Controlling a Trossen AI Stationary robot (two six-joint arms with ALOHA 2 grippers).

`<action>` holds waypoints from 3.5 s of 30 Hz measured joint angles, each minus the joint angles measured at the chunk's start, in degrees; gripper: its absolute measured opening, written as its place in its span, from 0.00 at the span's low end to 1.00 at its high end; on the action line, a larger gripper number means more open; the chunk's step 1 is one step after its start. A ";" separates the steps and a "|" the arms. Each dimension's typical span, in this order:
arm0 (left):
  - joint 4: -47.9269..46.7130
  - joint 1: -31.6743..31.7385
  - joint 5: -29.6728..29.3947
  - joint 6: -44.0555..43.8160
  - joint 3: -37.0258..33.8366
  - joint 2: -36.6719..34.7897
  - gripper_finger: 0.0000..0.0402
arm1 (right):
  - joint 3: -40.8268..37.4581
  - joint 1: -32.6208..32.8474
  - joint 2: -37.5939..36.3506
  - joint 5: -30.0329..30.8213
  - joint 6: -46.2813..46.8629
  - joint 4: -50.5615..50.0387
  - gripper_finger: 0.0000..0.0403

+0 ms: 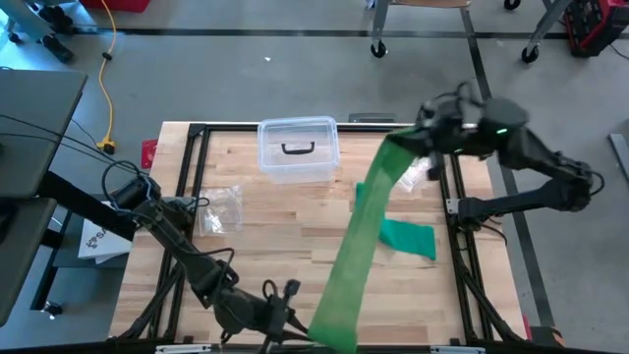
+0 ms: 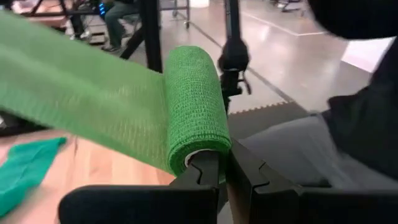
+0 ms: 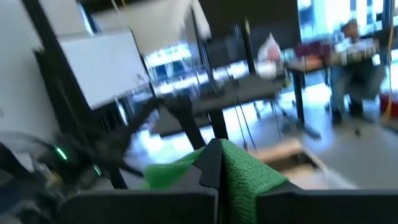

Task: Roll bandage
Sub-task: Roll the green bandage

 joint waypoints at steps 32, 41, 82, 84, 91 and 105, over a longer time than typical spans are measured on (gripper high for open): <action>-55.55 11.35 -30.69 -35.37 -0.17 0.07 0.00 | 19.02 51.54 18.21 29.71 -4.93 -12.73 0.00; -70.47 7.95 -46.04 -47.27 -0.21 -7.29 0.00 | 13.80 57.04 24.61 32.73 11.03 -22.97 0.00; 12.38 -2.51 -31.20 32.85 -0.22 -4.18 0.00 | -31.05 29.40 27.78 39.44 -13.79 31.41 0.00; 12.38 -2.53 -31.84 32.88 -0.22 -4.18 0.00 | -30.81 30.33 26.86 39.40 -14.11 31.00 0.00; 12.41 -2.55 -35.50 34.32 -0.20 -4.18 0.00 | -28.28 37.12 24.18 38.35 -11.98 23.40 0.17; 10.83 -2.53 -36.74 34.88 -0.15 -4.18 0.00 | -19.85 50.06 24.32 36.66 -9.82 8.77 0.57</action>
